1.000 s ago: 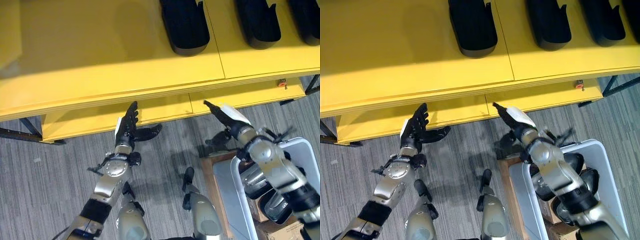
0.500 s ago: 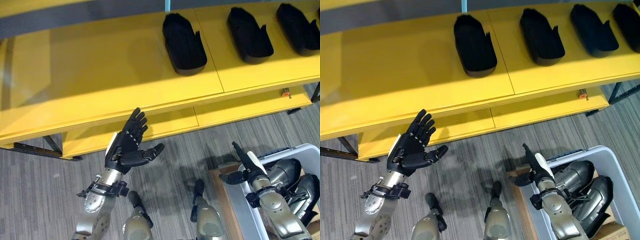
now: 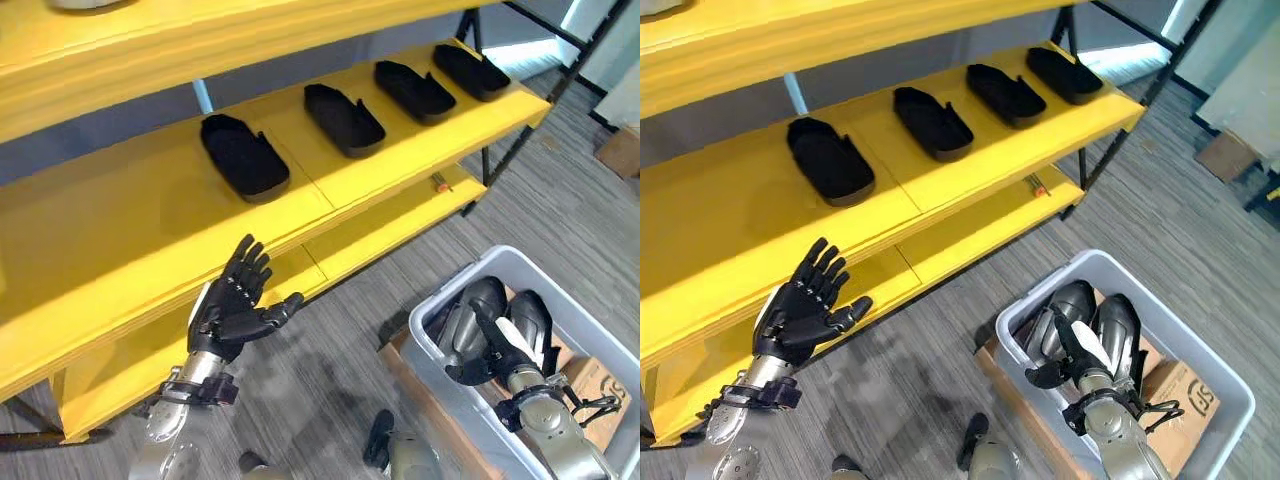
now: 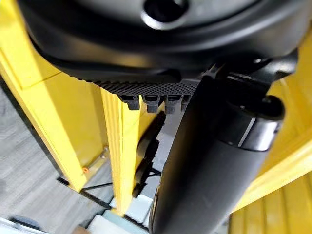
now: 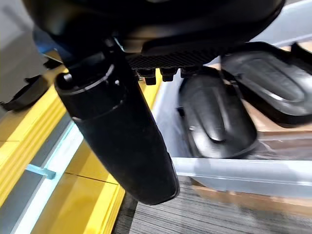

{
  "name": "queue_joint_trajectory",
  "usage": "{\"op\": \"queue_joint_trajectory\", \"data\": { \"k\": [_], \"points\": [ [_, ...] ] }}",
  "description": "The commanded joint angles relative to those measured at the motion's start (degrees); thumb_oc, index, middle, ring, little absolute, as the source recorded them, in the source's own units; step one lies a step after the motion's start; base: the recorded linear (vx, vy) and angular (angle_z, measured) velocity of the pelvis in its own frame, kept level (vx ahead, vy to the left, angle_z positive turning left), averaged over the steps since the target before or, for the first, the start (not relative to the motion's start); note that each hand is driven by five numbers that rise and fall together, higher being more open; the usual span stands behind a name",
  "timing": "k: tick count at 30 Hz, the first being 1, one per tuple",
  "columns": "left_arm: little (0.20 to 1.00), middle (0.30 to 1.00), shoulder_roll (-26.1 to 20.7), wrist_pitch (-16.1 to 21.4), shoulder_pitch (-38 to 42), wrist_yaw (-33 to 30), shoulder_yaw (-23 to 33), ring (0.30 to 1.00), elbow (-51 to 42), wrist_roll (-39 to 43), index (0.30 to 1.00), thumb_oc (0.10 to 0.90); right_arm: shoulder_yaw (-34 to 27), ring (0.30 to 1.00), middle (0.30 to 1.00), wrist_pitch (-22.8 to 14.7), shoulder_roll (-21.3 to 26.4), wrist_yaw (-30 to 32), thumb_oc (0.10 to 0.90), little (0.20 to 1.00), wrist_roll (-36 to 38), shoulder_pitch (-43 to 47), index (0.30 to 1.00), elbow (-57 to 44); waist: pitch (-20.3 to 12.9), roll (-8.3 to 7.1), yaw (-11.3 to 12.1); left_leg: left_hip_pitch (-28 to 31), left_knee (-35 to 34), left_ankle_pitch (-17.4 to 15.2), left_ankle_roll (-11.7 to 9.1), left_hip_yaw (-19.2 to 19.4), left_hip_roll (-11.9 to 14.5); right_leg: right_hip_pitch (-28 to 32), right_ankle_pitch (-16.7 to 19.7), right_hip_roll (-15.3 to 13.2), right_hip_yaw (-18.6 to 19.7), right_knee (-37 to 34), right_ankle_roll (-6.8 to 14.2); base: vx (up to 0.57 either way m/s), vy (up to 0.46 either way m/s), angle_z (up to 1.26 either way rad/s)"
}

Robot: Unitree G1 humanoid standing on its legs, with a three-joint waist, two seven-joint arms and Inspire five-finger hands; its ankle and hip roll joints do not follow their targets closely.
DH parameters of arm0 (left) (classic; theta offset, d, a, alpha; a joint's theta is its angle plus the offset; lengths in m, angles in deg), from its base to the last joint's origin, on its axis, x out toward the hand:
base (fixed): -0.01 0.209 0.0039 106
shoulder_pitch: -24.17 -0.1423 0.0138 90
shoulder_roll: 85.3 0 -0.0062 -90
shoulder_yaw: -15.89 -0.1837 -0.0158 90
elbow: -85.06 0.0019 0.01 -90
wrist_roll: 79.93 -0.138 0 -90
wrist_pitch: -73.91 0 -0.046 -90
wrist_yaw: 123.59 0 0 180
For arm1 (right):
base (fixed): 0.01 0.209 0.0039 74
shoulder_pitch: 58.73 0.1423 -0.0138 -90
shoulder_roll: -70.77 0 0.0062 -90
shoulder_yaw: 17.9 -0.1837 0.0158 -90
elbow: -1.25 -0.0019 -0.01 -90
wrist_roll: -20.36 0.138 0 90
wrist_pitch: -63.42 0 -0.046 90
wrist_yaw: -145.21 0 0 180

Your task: Move parts from the plastic box to the shelf.

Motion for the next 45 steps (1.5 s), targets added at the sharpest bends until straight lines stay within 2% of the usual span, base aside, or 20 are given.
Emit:
{"op": "queue_joint_trajectory", "data": {
  "k": [1,5,8,9,14,19,23,25,28,30,31,33,36,37,38,39,40,41,43,45],
  "points": [
    [1.0,1.0,0.8,5.4,0.6,4.5,1.3,1.0,-8.1,2.7,1.0,0.9,-5.3,1.0,1.0,0.2,3.2,2.7,0.9,1.0,-3.4,4.0,1.0,-4.1,-2.6,-0.9,0.0,-8.6,-1.9,2.3,1.7,-2.6,-3.2,13.4,-2.6,-0.4,-1.1,-6.2,3.5,0.0,-0.175,-0.39],
    [1.0,1.0,0.4,2.8,-0.3,5.7,2.0,1.0,-8.7,3.1,1.0,0.9,-9.7,1.0,1.0,0.2,6.9,4.3,0.9,1.0,-3.2,1.2,1.0,-4.8,-1.9,-1.38,-1.8,-7.9,-3.1,4.3,0.4,-2.6,-2.1,11.4,-2.1,1.2,0.0,-6.2,2.7,0.0,-0.179,-0.45],
    [1.0,1.0,0.1,2.5,-0.2,5.4,1.5,1.0,-8.5,3.1,1.0,0.9,-11.3,1.0,1.0,0.3,8.5,5.9,0.9,1.0,-2.6,0.5,1.0,-4.7,-1.8,-1.57,-2.9,-7.4,-3.5,5.3,-0.2,-2.0,-1.6,10.3,-2.0,1.9,1.0,-6.1,2.3,0.02,-0.116,-0.23],
    [1.0,1.0,-0.4,2.6,0.5,4.5,0.8,1.0,-8.5,2.3,1.0,0.9,-12.3,1.0,1.0,0.8,9.1,6.9,0.9,1.0,-2.3,0.4,1.0,-4.1,-1.7,-1.61,-4.1,-7.1,-3.7,6.3,-0.7,-1.6,-1.1,9.3,-1.9,2.4,1.7,-6.1,2.0,0.02,-0.147,-0.34],
    [1.0,1.0,-1.0,2.2,3.9,1.1,-1.1,1.0,-8.8,1.6,1.0,0.9,-13.7,1.0,1.0,2.3,9.3,9.6,0.9,1.0,-2.7,-0.4,1.0,-3.2,-1.5,-1.54,-7.0,-6.4,-3.8,7.1,-1.4,0.0,0.4,6.1,-2.6,3.7,3.2,-4.4,1.1,0.0,-0.1,-0.57],
    [1.0,1.0,-0.9,2.8,7.8,-5.1,-4.0,1.0,-8.1,-0.7,1.0,0.9,-15.0,1.0,1.0,-0.5,10.5,10.2,0.9,1.0,-5.1,-1.2,1.0,-1.7,-1.0,-1.14,-9.9,-5.9,-2.9,8.8,-2.6,0.9,2.9,2.2,-4.9,5.3,5.0,-0.2,-0.5,0.02,-0.136,-0.56],
    [1.0,1.0,-1.1,3.5,11.3,-6.6,-6.1,1.0,-7.2,-3.3,1.0,0.9,-14.2,1.0,1.0,-3.1,13.3,10.0,0.9,1.0,-9.7,0.9,1.0,-1.2,-0.4,-0.71,-11.1,-5.9,-3.9,10.8,-3.6,0.1,4.5,-1.2,-6.9,6.7,6.7,4.0,-1.4,-0.01,-0.229,-0.37],
    [1.0,1.0,-1.6,3.2,13.3,-7.0,-7.3,1.0,-7.4,-3.7,1.0,0.9,-14.3,1.0,1.0,-3.4,15.2,9.9,0.9,1.0,-10.5,3.4,1.0,-1.5,0.0,-0.65,-11.5,-6.2,-5.0,10.6,-3.6,-0.4,4.6,-2.9,-7.6,6.6,7.3,5.5,-1.4,-0.1,-0.258,-0.16],
    [1.0,1.0,-1.6,2.6,15.5,-7.6,-8.7,1.0,-6.9,-3.4,1.0,0.9,-13.6,1.0,1.0,-3.7,16.8,9.3,0.9,1.0,-10.5,6.7,1.0,-1.6,0.3,-0.5,-11.5,-6.4,-4.9,11.3,-4.5,-1.3,4.8,-3.4,-7.2,6.6,7.1,4.5,-1.3,-0.04,-0.209,-0.03],
    [1.0,1.0,-0.8,1.5,16.2,-7.5,-9.5,1.0,-6.6,-4.0,1.0,0.9,-12.4,1.0,1.0,-3.2,17.0,8.3,0.9,1.0,-10.4,8.6,1.0,-1.9,0.5,-0.34,-11.5,-6.2,-4.1,13.3,-5.6,-2.0,5.2,-3.2,-6.4,7.3,7.5,2.9,-1.5,0.02,-0.133,-0.07],
    [1.0,1.0,-0.1,1.1,16.3,-6.7,-10.3,1.0,-6.3,-4.9,1.0,0.9,-10.7,1.0,1.0,-2.7,16.6,8.0,0.9,1.0,-10.7,10.3,1.0,-1.7,0.6,-0.2,-11.2,-6.1,-2.8,12.6,-5.4,-3.5,4.4,-3.0,-6.1,7.8,8.2,2.0,-1.9,0.03,-0.074,-0.32],
    [1.0,1.0,0.6,1.6,14.5,-6.8,-11.1,1.0,-5.3,-6.3,1.0,0.9,-8.9,1.0,1.0,-3.9,15.6,7.5,0.9,1.0,-10.8,11.6,1.0,-0.7,0.3,0.22,-10.4,-6.0,-0.2,7.6,-3.1,-7.1,-0.2,-2.5,-5.6,8.1,9.7,0.7,-2.4,0.04,-0.057,-0.39],
    [1.0,1.0,0.9,1.9,11.1,-5.9,-9.6,1.0,-5.6,-5.9,1.0,0.9,-8.6,1.0,1.0,-5.5,13.9,6.3,0.9,1.0,-11.3,10.0,1.0,-1.5,-0.3,0.82,-7.8,-9.7,4.4,0.5,1.2,-17.3,-10.3,-0.5,-3.5,9.3,13.8,-3.2,-2.0,0.07,-0.018,-0.44],
    [1.0,1.0,1.1,1.8,9.0,-5.1,-8.5,1.0,-6.2,-4.0,1.0,0.9,-8.6,1.0,1.0,-5.9,13.1,5.8,0.9,1.0,-11.5,8.8,1.0,-2.1,-0.8,0.93,-6.2,-10.9,2.2,-1.5,4.2,-20.6,-15.6,-0.5,-0.7,9.6,15.6,-4.8,-1.1,0.09,0.075,-0.65],
    [1.0,1.0,1.0,1.5,7.9,-4.7,-7.5,1.0,-6.6,-3.7,1.0,0.9,-8.5,1.0,1.0,-6.4,12.3,5.6,0.9,1.0,-11.7,8.3,1.0,-2.1,-1.0,1.14,-5.3,-10.9,-0.4,-3.0,5.3,-22.8,-18.3,-0.3,0.0,9.9,16.6,-5.3,-0.2,0.08,0.064,-0.33],
    [1.0,1.0,0.9,1.3,7.6,-4.6,-7.2,1.0,-6.8,-3.7,1.0,0.9,-8.4,1.0,1.0,-6.6,11.9,5.5,0.9,1.0,-11.9,8.1,1.0,-2.0,-1.1,1.18,-5.0,-10.8,-1.2,-2.9,5.5,-23.5,-19.1,0.0,0.2,10.1,17.0,-5.6,0.1,0.21,0.063,-0.58],
    [1.0,1.0,0.9,0.0,5.5,-2.8,-4.8,1.0,-7.6,-3.4,1.0,0.9,-7.5,1.0,1.0,-7.0,9.9,6.2,0.9,1.0,-12.3,7.5,1.0,-1.5,-1.6,1.07,-2.5,-13.0,-3.8,-1.6,6.3,-28.0,-22.9,1.6,1.5,11.0,19.5,-7.6,0.6,0.22,0.048,-0.83],
    [1.0,1.0,1.2,-0.3,4.3,-2.3,-3.8,1.0,-7.9,-3.2,1.0,0.9,-7.0,1.0,1.0,-8.0,9.3,6.2,0.9,1.0,-12.9,7.3,1.0,-1.2,-1.6,0.57,-1.2,-15.0,-2.4,-1.2,6.3,-30.9,-24.0,3.0,1.7,11.0,21.0,-8.4,0.5,0.19,0.039,-1.34],
    [1.0,1.0,1.4,-1.0,3.3,-1.2,-2.7,1.0,-8.0,-3.2,1.0,0.9,-6.4,1.0,1.0,-8.6,8.8,6.1,0.9,1.0,-12.9,7.6,1.0,-0.8,-2.4,0.08,-0.1,-15.8,-1.7,-1.3,6.7,-31.9,-24.6,4.1,2.0,10.9,21.9,-9.8,0.5,0.1,0.081,-1.46],
    [1.0,1.0,2.0,-1.0,2.4,0.9,-1.5,1.0,-6.4,-4.4,1.0,0.9,-6.2,1.0,1.0,-7.7,7.5,3.8,0.9,1.0,-12.5,7.4,1.0,-1.4,-4.9,0.13,0.5,-13.0,-5.7,-0.8,7.4,-31.8,-24.6,5.2,2.4,11.2,21.9,-11.8,0.9,0.14,0.179,-0.66]
  ]
}}
